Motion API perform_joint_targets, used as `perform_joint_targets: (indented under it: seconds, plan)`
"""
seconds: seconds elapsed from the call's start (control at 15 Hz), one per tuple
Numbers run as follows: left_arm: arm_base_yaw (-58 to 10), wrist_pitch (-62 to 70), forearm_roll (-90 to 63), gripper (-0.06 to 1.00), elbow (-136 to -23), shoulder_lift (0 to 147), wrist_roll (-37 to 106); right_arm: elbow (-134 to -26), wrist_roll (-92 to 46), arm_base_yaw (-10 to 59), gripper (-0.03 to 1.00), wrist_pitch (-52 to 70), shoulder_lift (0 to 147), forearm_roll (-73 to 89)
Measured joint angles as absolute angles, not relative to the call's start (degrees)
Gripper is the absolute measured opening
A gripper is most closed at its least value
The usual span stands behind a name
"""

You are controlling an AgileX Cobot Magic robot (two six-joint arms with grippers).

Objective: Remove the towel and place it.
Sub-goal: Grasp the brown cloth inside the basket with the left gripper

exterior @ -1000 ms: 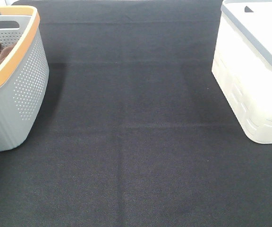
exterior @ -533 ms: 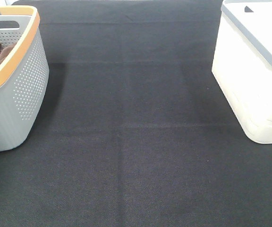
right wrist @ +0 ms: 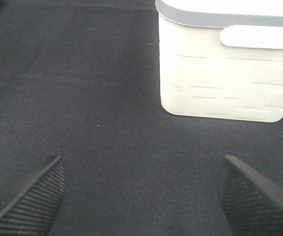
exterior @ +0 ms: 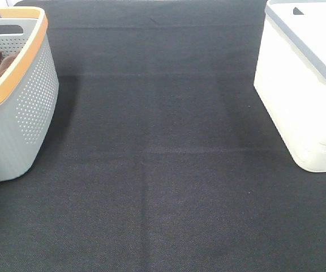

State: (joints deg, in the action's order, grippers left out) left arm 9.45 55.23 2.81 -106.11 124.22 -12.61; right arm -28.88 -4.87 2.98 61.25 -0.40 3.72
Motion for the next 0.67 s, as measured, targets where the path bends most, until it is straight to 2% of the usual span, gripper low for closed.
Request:
perform_joint_targets:
  seconds: [0.07, 0.27, 0.4, 0.67]
  plan:
    - [9.5, 55.0, 2.8, 0.43, -106.1, 124.4, -12.4, -28.9, -4.9, 3.0, 0.80, 61.2, -0.4, 3.7]
    - [9.5, 54.2, 2.8, 0.20, -106.1, 124.5, -10.8, -28.9, -4.9, 3.0, 0.80, 61.2, -0.4, 3.7]
    - [9.5, 54.2, 2.9, 0.01, -106.1, 124.5, -7.8, -28.9, -4.9, 3.0, 0.80, 61.2, -0.4, 3.7]
    - [9.5, 54.4, 4.0, 0.00, -106.1, 123.7, -6.0, -28.9, -4.9, 3.0, 0.80, 61.2, -0.4, 3.7]
